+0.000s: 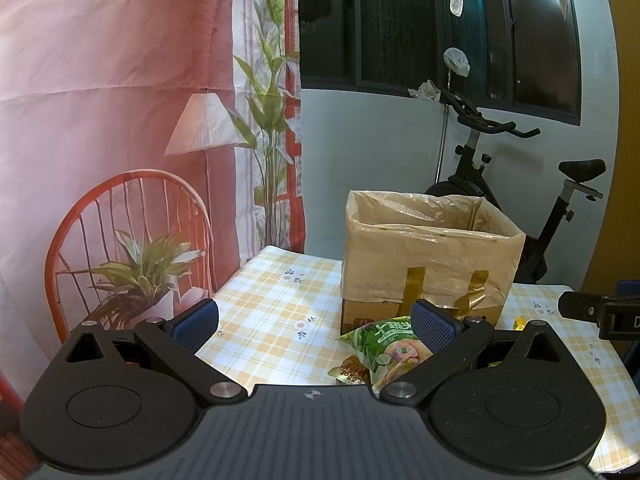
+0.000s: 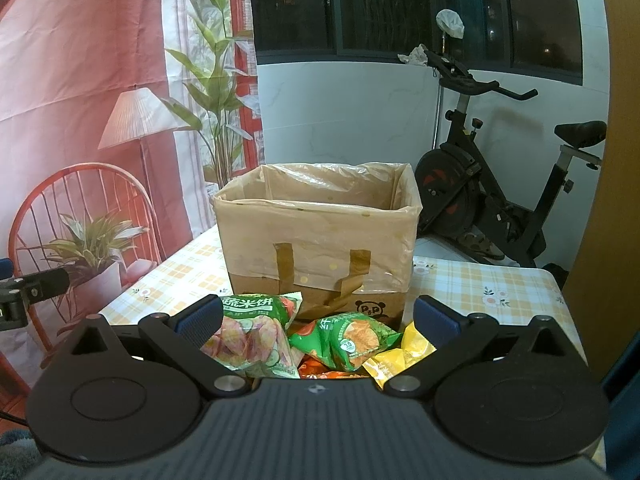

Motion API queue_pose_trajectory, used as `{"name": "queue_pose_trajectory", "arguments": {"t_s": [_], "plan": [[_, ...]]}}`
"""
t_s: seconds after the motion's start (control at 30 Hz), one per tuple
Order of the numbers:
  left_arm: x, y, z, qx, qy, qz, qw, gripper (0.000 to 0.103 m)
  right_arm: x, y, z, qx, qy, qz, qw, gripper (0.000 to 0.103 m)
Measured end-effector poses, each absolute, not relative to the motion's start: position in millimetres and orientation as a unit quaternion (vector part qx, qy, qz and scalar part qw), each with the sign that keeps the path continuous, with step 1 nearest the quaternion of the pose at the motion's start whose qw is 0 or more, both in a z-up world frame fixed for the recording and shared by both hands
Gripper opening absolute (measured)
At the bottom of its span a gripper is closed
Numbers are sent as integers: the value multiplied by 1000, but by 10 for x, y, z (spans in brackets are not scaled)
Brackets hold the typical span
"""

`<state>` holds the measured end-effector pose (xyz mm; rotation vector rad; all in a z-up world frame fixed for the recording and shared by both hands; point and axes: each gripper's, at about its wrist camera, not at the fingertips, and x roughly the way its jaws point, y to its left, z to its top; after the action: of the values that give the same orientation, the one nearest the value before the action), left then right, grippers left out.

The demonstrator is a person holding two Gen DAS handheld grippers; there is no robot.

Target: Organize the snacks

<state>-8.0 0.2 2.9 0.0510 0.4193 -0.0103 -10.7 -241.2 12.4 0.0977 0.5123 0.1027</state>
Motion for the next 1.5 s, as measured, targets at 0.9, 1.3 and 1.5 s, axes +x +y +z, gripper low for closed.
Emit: {"name": "queue_pose_trajectory", "arguments": {"t_s": [0.9,1.3,1.5], "plan": [[-69,-7,5,24,213,-7,977,103,-118,-2388,77,47,255,51,965,103],[-65,3,-12,22,217,0,976,103,-121,-2379,20,50,258,51,964,103],[-36,49,4,17,218,1,976,103,-113,-2397,11,57,257,56,963,103]]}}
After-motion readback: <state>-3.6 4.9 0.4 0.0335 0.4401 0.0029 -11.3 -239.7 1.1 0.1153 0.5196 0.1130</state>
